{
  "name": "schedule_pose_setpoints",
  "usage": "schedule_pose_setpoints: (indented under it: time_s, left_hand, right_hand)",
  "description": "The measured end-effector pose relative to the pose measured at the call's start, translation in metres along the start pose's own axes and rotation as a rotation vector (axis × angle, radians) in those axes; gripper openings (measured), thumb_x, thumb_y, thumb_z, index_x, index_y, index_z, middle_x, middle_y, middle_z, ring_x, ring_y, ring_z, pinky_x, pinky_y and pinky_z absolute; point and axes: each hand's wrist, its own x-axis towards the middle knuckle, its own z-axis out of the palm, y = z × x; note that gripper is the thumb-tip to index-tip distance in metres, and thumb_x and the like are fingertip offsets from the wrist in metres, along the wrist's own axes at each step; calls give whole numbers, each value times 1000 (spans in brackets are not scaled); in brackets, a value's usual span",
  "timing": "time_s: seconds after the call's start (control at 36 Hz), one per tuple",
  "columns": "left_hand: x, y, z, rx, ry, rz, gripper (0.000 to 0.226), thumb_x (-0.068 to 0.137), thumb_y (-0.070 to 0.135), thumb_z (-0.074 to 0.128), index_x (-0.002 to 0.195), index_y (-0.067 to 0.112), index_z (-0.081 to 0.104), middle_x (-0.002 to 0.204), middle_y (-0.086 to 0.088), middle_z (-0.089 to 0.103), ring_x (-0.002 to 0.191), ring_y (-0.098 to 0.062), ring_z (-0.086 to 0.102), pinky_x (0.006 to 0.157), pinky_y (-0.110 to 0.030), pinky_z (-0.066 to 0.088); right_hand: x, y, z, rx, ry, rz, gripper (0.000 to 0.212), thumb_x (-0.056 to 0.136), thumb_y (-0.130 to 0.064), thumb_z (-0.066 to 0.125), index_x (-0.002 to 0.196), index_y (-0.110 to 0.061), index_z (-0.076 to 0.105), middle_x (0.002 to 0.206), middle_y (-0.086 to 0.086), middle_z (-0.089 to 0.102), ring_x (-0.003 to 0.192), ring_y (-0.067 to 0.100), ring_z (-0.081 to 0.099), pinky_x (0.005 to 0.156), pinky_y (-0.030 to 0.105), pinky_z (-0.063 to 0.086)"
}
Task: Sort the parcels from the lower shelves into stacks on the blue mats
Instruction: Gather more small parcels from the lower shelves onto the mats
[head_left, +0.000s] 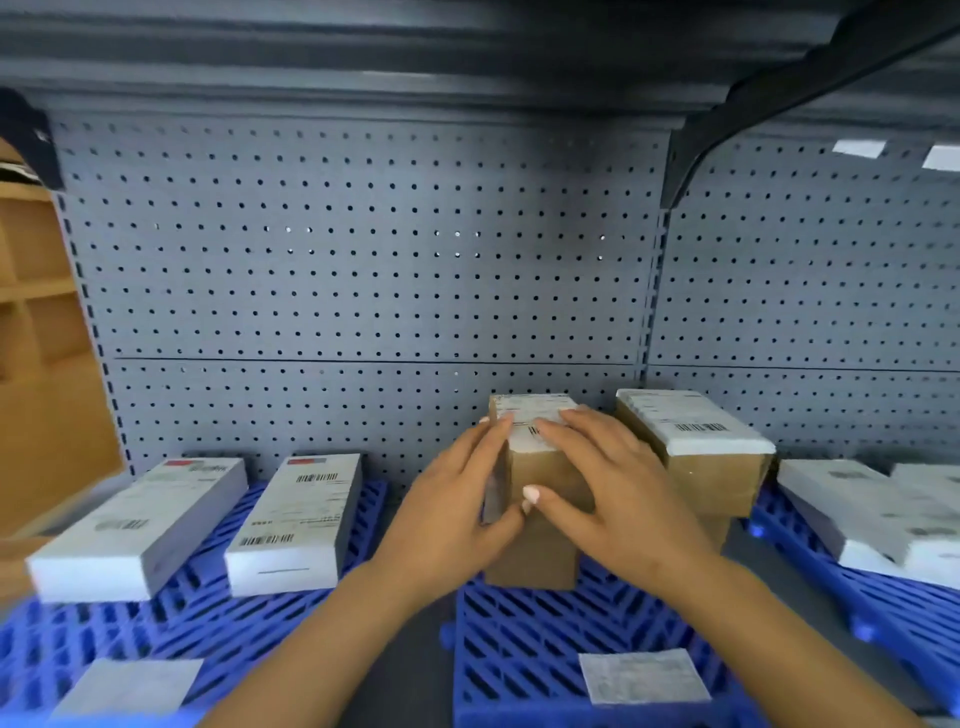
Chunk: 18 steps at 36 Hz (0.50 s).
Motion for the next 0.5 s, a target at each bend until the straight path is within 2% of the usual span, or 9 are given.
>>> schedule_pose_setpoints:
  time_s: [0.11,0.19,0.31,0.5]
  left_hand:
    - [-4,7,-10,89,73,29,79,89,58,48,153,31,10,155,9,23,139,-1,17,114,-27,21]
    - [-6,13,-19,153,132,87,74,87,59,45,151,27,23,153,5,30,140,-11,25,112,-33,25]
    - [-14,27,-29,178,170,165,66,87,53,49,144,20,40,146,-1,41,132,-18,38,106,-38,33]
    - [-45,54,-27,159,124,341,59,88,48,52,137,15,47,141,-4,45,129,-21,39,107,-35,29]
  right_hand:
    - [-13,1,-13,-11,26,6,64,89,-65,34,143,-31,39,149,-4,37,140,13,25,109,37,29]
    - [-29,0,-23,-16,47,17,61,90,-61,39,141,-28,42,146,-2,40,138,17,30,107,40,34]
    - [-57,-8,-38,-75,44,39,59,90,-59,42,139,-26,45,144,-3,43,137,15,32,107,38,33]
    - [-116,-32,-61,-180,11,108,57,91,-56,43,137,-23,49,141,-1,46,133,18,39,104,35,35]
